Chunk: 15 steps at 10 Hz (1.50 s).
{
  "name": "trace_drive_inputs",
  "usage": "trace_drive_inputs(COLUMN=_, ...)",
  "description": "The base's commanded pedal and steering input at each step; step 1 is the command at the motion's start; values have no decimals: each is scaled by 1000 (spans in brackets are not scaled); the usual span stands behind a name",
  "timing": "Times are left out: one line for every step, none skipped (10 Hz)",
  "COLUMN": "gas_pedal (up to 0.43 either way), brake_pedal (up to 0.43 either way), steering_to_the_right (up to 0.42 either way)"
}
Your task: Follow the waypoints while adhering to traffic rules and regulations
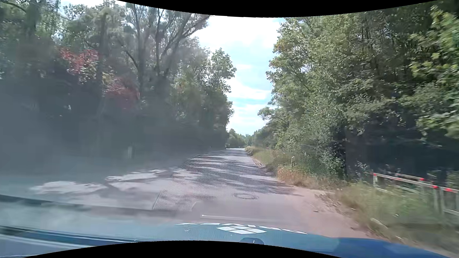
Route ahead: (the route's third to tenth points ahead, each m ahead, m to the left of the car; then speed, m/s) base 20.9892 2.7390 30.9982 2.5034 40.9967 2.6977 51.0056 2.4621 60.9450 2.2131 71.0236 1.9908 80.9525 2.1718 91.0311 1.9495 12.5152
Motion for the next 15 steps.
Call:
trace_drive_inputs(gas_pedal=189, brake_pedal=0, steering_to_the_right=4)
trace_drive_inputs(gas_pedal=189, brake_pedal=0, steering_to_the_right=4)
trace_drive_inputs(gas_pedal=189, brake_pedal=0, steering_to_the_right=4)
trace_drive_inputs(gas_pedal=189, brake_pedal=0, steering_to_the_right=4)
trace_drive_inputs(gas_pedal=189, brake_pedal=0, steering_to_the_right=3)
trace_drive_inputs(gas_pedal=189, brake_pedal=0, steering_to_the_right=3)
trace_drive_inputs(gas_pedal=189, brake_pedal=0, steering_to_the_right=3)
trace_drive_inputs(gas_pedal=189, brake_pedal=0, steering_to_the_right=3)
trace_drive_inputs(gas_pedal=189, brake_pedal=0, steering_to_the_right=2)
trace_drive_inputs(gas_pedal=189, brake_pedal=0, steering_to_the_right=-1)
trace_drive_inputs(gas_pedal=189, brake_pedal=0, steering_to_the_right=-2)
trace_drive_inputs(gas_pedal=189, brake_pedal=0, steering_to_the_right=-2)
trace_drive_inputs(gas_pedal=189, brake_pedal=0, steering_to_the_right=-3)
trace_drive_inputs(gas_pedal=189, brake_pedal=0, steering_to_the_right=-3)
trace_drive_inputs(gas_pedal=189, brake_pedal=0, steering_to_the_right=-3)
